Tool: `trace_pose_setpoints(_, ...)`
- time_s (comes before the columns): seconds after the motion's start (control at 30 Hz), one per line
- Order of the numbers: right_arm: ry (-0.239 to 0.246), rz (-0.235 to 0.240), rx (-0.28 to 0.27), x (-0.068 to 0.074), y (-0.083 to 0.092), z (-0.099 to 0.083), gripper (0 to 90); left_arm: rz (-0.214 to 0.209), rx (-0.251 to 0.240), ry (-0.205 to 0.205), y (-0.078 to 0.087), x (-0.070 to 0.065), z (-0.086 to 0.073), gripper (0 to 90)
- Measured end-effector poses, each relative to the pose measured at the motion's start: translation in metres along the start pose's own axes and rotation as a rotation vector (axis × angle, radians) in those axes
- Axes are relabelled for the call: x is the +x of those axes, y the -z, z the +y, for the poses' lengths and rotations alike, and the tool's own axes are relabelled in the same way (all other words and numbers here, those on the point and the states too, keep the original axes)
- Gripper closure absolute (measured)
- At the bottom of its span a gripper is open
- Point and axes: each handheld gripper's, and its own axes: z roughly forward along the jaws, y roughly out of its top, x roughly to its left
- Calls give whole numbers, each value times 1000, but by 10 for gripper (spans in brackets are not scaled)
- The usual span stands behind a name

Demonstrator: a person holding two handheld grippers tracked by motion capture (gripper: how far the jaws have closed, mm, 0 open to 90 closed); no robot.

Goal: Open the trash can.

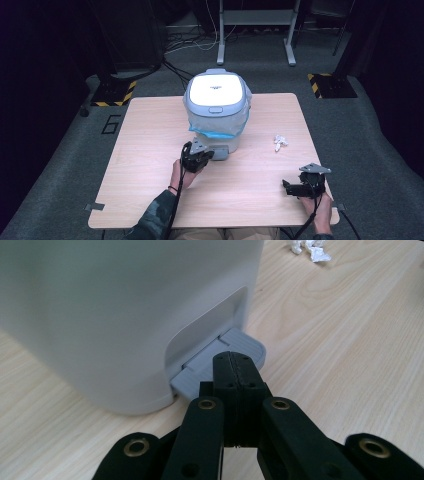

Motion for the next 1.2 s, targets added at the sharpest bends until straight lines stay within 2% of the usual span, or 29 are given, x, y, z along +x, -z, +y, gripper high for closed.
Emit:
trace_pose_setpoints(0.23,-1,-1,-2,0,0,0,36,33,38,-13,-29,-8,0,895)
trace_pose_setpoints(0.27,0,-5,-1,0,0,0,36,34,23,-7,-30,-9,0,896)
trace_pose_setpoints(0.33,-2,-4,-3,0,0,0,37,47,26,-8,-31,-10,-1,895)
trace_pose_setpoints(0.43,0,-6,-3,0,0,0,37,68,32,-37,-32,-14,-3,897)
trace_pose_setpoints(0.53,0,-6,-3,0,0,0,38,74,19,-20,-34,-14,-7,898)
trace_pose_setpoints(0.6,1,-6,-3,0,0,0,38,84,14,-37,-35,-16,-9,898)
trace_pose_setpoints(0.7,0,-6,-3,0,0,0,38,82,41,-49,-37,-17,-10,898)
trace_pose_setpoints(0.73,0,-6,-3,0,0,0,38,70,57,-42,-39,-16,-12,899)
trace_pose_setpoints(0.77,1,-6,-3,0,0,0,38,66,64,-53,-40,-15,-13,899)
trace_pose_setpoints(0.8,0,-6,-3,0,0,0,38,58,52,-42,-40,-14,-14,899)
trace_pose_setpoints(0.83,-2,-4,-3,0,0,0,38,67,39,14,-41,-18,-16,899)
trace_pose_setpoints(0.87,-1,-4,-3,0,0,0,38,59,44,-27,-40,-15,-16,899)
trace_pose_setpoints(0.9,-1,-3,-3,0,0,0,38,23,35,-5,-42,-15,-17,899)
trace_pose_setpoints(0.93,-1,-4,-3,0,0,0,38,30,23,16,-42,-15,-18,899)
trace_pose_setpoints(0.97,-1,-3,-3,0,0,0,38,62,24,-4,-40,-14,-18,899)
trace_pose_setpoints(1.2,-1,-3,-4,0,0,0,43,56,4,20,-41,-13,-20,899)
